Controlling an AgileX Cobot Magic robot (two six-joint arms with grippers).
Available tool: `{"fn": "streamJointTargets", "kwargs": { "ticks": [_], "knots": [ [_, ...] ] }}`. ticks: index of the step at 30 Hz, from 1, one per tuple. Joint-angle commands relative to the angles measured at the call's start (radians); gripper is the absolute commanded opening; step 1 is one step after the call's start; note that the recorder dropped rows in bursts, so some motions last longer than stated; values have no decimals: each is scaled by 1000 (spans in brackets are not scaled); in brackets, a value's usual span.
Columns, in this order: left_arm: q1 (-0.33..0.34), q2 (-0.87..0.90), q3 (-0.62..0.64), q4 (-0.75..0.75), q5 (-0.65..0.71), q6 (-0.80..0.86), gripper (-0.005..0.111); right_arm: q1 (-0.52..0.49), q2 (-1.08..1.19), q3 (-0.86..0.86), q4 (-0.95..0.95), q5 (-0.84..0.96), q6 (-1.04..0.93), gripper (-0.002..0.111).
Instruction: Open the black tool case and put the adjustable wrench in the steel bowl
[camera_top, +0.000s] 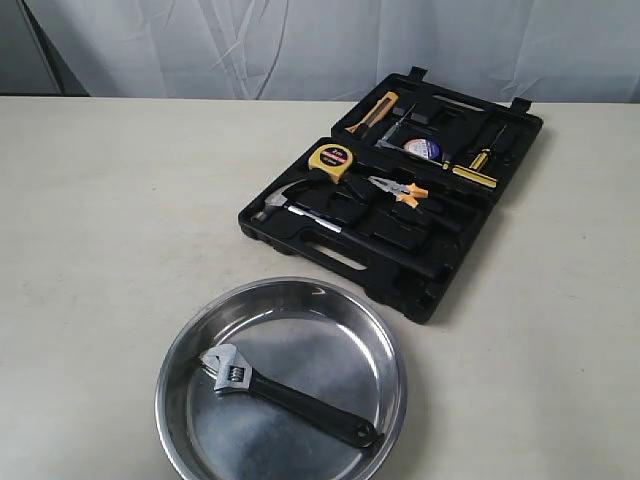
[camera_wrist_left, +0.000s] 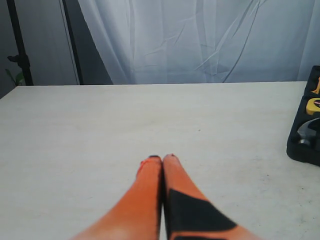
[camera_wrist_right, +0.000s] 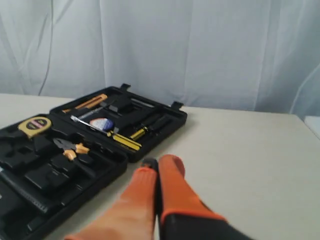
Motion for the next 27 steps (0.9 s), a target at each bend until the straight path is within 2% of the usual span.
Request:
{"fn": "streamJointTargets", "kwargs": {
  "ticks": [1, 17, 27],
  "knots": [
    [1, -4, 5, 2, 1, 0, 0, -5, -50, 32, -308, 70, 368, 0],
    [1, -4, 5, 2, 1, 0, 0, -5, -135, 149, -329, 75, 398, 0],
    [1, -4, 5, 2, 1, 0, 0, -5, -139, 149, -328, 70, 398, 0]
  ]
}}
